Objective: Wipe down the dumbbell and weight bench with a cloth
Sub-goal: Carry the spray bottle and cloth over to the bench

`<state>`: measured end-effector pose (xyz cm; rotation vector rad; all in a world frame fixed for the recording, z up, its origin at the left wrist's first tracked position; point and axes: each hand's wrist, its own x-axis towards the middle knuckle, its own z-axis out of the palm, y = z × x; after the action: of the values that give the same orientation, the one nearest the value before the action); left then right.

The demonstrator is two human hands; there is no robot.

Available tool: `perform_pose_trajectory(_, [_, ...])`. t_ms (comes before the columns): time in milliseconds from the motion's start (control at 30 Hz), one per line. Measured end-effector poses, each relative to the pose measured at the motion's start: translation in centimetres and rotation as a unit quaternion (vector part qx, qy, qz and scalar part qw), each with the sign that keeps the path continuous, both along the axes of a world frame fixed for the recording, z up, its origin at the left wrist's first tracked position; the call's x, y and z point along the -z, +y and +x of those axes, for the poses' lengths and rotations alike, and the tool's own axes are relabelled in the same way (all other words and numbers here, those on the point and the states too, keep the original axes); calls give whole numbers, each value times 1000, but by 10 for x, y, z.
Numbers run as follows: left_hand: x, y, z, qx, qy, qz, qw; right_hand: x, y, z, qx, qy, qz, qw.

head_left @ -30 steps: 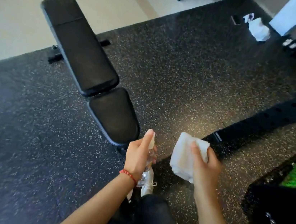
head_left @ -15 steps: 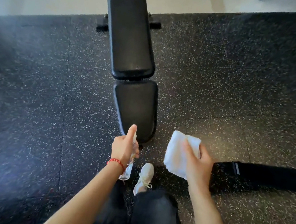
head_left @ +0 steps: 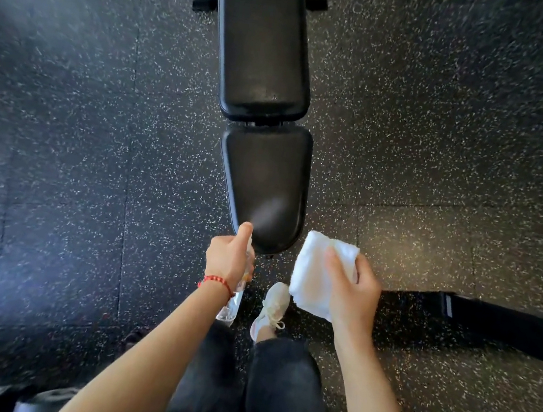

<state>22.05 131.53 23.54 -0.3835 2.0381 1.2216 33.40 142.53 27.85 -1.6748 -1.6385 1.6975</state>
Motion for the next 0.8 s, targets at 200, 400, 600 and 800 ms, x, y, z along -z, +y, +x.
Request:
perform_pose_trajectory(200, [0, 6, -15, -27, 12, -20, 999, 0, 15, -13, 8, 1, -24, 1000])
perform_pose_trajectory(400, [4, 8, -53, -10, 38, -36, 999, -1, 28, -41, 9, -8, -13, 1000])
perform_pose_trajectory(600, [8, 5, -120, 12, 23, -10, 1000, 2, 24, -99, 34, -16, 22, 999])
perform_pose_trajectory(800, [7, 0, -214, 97, 15, 28, 995, 4, -5, -188, 94, -20, 36, 995])
